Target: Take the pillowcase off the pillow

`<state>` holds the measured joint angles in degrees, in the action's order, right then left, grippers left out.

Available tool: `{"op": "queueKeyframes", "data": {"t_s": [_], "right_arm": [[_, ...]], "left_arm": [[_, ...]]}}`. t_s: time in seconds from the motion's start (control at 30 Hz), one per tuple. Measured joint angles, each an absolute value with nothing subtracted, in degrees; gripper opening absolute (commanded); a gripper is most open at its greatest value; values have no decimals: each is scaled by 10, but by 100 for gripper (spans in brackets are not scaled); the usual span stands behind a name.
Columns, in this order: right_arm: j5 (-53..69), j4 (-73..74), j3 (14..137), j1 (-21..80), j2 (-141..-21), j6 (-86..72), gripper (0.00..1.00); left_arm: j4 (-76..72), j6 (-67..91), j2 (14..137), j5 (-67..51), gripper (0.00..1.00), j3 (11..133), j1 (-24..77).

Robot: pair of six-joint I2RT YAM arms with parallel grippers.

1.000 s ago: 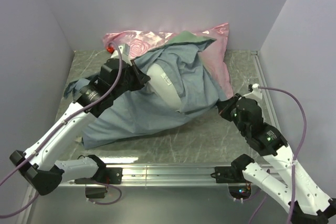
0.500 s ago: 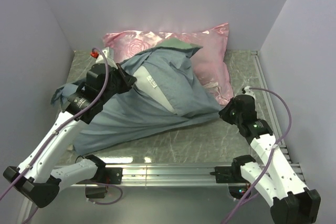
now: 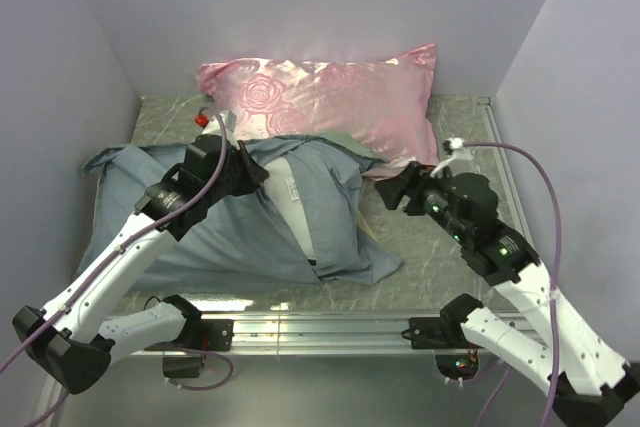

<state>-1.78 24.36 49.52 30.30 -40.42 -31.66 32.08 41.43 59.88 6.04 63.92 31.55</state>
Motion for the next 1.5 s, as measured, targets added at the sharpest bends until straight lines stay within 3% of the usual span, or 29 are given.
{"op": "queueKeyframes", "data": {"t_s": [0.3,0.4,0.5,0.53,0.63,1.0,1.23,1.5], "right_arm": [[-53,187,516,437,-602,-326,81],[-67,176,528,441,-658,-329,73],[-83,166,536,441,-690,-334,51],[-88,162,536,441,-695,-335,26],[-102,160,542,441,-705,-338,0],[-144,185,592,411,-745,-351,0],[-98,192,592,300,-753,-357,0],[-50,193,611,265,-820,-360,0]], "left_arm": [[316,428,605,79,1,612,380],[311,433,605,87,1,604,395],[309,438,605,93,1,598,404],[307,439,603,94,1,594,406],[304,443,596,93,1,582,408],[310,442,552,89,1,566,409],[334,435,513,58,0,566,410],[372,422,478,23,1,572,411]]}}
